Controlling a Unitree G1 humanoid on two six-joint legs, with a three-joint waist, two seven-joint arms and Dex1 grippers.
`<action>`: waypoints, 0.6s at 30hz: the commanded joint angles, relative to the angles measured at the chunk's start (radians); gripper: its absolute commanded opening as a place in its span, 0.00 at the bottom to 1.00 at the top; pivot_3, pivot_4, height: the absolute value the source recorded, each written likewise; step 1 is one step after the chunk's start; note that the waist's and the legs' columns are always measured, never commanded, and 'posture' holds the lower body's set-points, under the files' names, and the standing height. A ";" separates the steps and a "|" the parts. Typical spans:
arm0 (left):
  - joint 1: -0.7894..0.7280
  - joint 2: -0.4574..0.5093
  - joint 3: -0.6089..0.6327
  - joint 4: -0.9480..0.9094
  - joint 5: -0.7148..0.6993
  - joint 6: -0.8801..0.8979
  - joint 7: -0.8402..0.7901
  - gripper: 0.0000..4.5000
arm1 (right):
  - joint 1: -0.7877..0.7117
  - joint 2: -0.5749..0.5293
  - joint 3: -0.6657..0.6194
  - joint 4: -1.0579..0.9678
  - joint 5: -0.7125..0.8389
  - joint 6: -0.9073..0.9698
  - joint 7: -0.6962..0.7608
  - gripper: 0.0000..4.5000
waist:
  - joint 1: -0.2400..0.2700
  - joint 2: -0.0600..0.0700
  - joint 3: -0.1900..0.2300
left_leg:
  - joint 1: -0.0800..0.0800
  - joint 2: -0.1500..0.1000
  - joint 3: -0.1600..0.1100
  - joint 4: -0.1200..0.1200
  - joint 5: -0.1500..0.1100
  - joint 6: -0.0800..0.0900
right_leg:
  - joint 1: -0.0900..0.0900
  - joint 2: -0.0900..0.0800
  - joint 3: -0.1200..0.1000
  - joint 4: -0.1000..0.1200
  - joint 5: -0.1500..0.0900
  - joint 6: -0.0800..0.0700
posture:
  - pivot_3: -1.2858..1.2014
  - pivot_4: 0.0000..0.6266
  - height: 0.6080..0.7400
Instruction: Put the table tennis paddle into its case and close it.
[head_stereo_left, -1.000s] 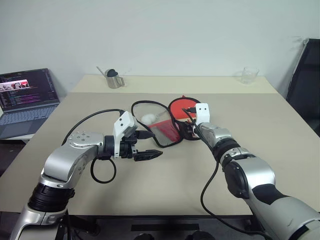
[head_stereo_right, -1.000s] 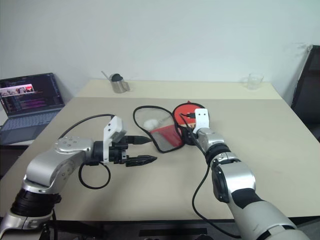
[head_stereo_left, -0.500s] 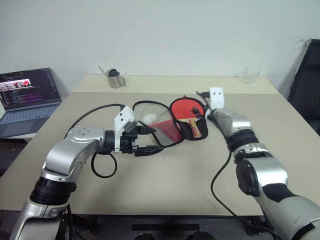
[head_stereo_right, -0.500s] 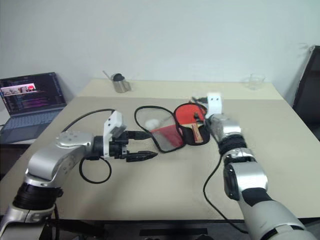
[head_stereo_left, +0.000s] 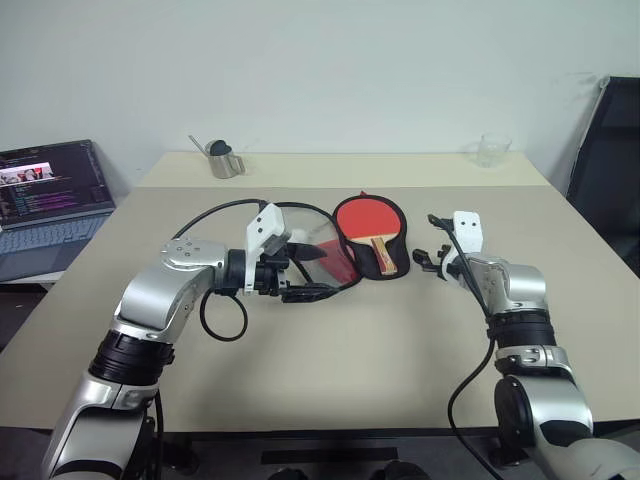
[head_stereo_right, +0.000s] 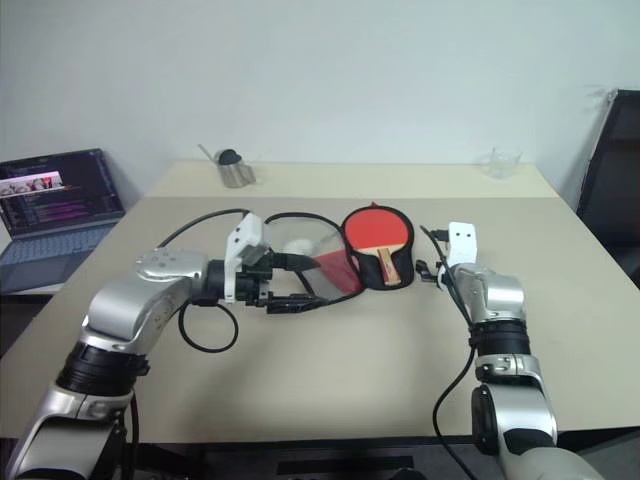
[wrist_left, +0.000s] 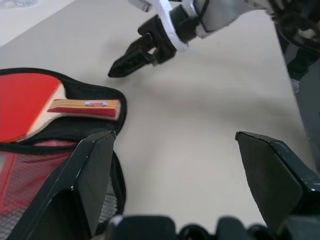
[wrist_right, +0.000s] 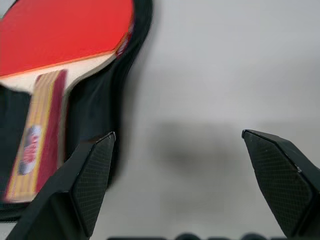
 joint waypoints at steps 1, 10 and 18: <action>-0.019 0.004 0.017 -0.005 0.003 -0.021 -0.012 0.94 | -0.011 0.013 -0.014 -0.025 0.015 -0.024 -0.016 0.99 | 0.001 0.000 0.000 | 0.000 0.000 0.000 0.000 0.000 0.000 | 0.000 0.000 0.000 0.000 0.000 0.000 | 0.52 0.24 1.00; 0.040 0.078 0.026 0.089 0.091 -0.067 0.005 0.94 | -0.002 -0.009 0.020 -0.181 0.071 -0.020 0.080 0.99 | 0.000 0.000 0.000 | -0.001 0.000 0.000 0.000 0.000 0.000 | 0.000 -0.002 0.000 -0.001 0.000 0.000 | 0.52 0.24 1.00; 0.018 0.025 0.040 0.266 0.163 -0.124 0.107 0.94 | 0.096 -0.179 0.117 -0.620 0.346 0.182 0.444 0.99 | 0.015 0.000 0.000 | -0.001 0.000 -0.001 0.000 0.000 0.000 | 0.000 -0.002 -0.002 -0.001 -0.001 0.000 | 0.52 0.24 1.00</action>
